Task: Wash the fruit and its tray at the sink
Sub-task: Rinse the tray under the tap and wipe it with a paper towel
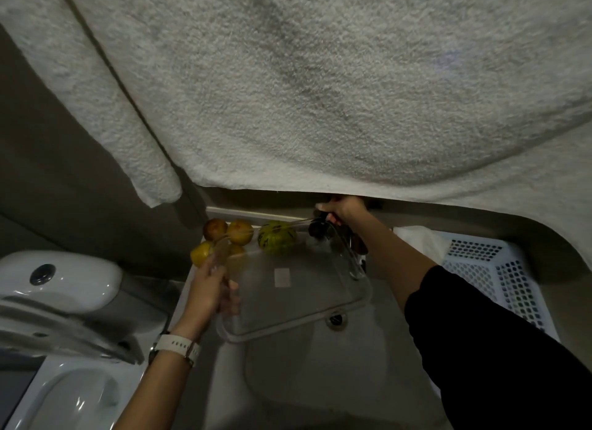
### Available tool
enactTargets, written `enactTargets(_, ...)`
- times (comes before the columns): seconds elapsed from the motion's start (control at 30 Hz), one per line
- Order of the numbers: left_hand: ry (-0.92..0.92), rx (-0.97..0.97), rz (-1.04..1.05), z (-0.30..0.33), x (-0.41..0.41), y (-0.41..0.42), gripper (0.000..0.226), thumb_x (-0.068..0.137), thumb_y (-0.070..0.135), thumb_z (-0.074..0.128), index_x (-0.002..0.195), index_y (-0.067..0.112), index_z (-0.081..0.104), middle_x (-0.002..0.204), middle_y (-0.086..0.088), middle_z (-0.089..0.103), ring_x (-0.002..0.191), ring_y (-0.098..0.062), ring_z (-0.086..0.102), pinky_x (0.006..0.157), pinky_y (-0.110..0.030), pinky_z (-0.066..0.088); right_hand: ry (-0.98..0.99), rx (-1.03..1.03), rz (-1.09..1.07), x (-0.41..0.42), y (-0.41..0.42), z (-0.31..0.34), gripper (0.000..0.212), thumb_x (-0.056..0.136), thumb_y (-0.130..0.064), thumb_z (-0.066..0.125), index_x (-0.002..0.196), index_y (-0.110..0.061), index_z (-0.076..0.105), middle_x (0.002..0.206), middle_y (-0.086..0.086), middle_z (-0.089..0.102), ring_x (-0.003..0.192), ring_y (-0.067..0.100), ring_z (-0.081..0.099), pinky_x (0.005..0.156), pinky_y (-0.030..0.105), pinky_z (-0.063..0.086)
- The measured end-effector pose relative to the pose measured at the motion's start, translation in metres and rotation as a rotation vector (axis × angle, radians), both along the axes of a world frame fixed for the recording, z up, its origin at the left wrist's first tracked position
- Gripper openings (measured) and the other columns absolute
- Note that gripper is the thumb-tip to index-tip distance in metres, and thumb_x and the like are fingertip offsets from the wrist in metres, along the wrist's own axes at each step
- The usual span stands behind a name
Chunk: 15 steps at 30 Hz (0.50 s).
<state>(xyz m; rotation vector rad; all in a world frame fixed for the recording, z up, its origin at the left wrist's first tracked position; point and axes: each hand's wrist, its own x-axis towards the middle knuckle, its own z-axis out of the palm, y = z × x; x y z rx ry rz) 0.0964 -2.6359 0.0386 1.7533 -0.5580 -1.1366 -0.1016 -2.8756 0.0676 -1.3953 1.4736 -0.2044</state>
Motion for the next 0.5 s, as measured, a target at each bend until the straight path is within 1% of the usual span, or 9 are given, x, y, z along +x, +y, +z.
enactTargets(0.07,-0.002,-0.003,-0.001,0.000,-0.001,0.000,0.040,0.103,0.014,0.035,0.140,0.029,0.043,0.061,-0.010,0.061,0.046,-0.022,0.061,0.038,-0.028,0.048,-0.038,-0.043,-0.039,-0.001,0.000,-0.006,0.036,0.088,-0.021,0.070,0.062,-0.011,0.046,0.058,0.009,0.049,0.047,0.018,0.043,0.052,0.025,0.036)
enactTargets(0.13,0.012,-0.002,0.004,0.000,-0.001,0.000,0.041,0.103,0.014,0.035,0.138,0.032,0.043,0.063,-0.011,0.060,0.048,-0.025,0.061,0.039,-0.030,0.049,-0.056,-0.071,-0.069,-0.001,0.000,-0.011,0.035,0.086,-0.019,0.071,0.067,-0.014,0.042,0.055,0.008,0.049,0.034,0.010,0.045,0.040,0.020,0.036)
enactTargets(0.2,0.017,0.001,0.010,-0.001,0.000,0.000,0.039,0.102,0.014,0.036,0.135,0.034,0.045,0.061,-0.010,0.061,0.048,-0.026,0.061,0.041,-0.032,0.051,-0.062,-0.092,-0.097,-0.001,-0.001,-0.016,0.037,0.085,-0.017,0.073,0.067,-0.015,0.041,0.044,0.004,0.050,0.024,0.003,0.040,0.031,0.016,0.034)
enactTargets(0.27,0.019,0.003,0.014,-0.002,0.001,-0.001,0.036,0.102,0.015,0.037,0.129,0.037,0.048,0.056,-0.006,0.062,0.047,-0.025,0.061,0.042,-0.033,0.052,-0.057,-0.104,-0.112,0.000,-0.002,-0.019,0.037,0.083,-0.016,0.075,0.065,-0.015,0.042,0.031,-0.004,0.047,0.023,0.001,0.040,0.030,0.014,0.032)
enactTargets(0.3,0.023,0.004,0.014,-0.002,0.001,-0.001,0.036,0.102,0.015,0.036,0.127,0.038,0.048,0.055,-0.005,0.063,0.046,-0.025,0.061,0.042,-0.034,0.052,-0.056,-0.108,-0.115,0.000,-0.002,-0.019,0.037,0.082,-0.016,0.075,0.064,-0.015,0.043,0.028,-0.005,0.045,0.023,0.001,0.041,0.030,0.013,0.033)
enactTargets(0.43,0.046,0.010,0.009,-0.002,0.004,0.001,0.039,0.102,0.014,0.036,0.125,0.043,0.047,0.056,-0.004,0.064,0.047,-0.026,0.061,0.043,-0.036,0.053,-0.066,-0.120,-0.132,-0.001,-0.001,-0.021,0.036,0.082,-0.016,0.076,0.062,-0.014,0.046,0.029,-0.004,0.047,0.026,0.002,0.043,0.032,0.014,0.035)
enactTargets(0.5,0.053,0.011,0.008,-0.001,0.004,0.002,0.039,0.102,0.014,0.036,0.125,0.043,0.047,0.056,-0.005,0.064,0.047,-0.026,0.061,0.042,-0.035,0.053,-0.084,-0.132,-0.147,-0.001,0.000,-0.021,0.037,0.082,-0.014,0.076,0.061,-0.014,0.044,0.033,-0.002,0.048,0.024,0.001,0.041,0.032,0.013,0.035)
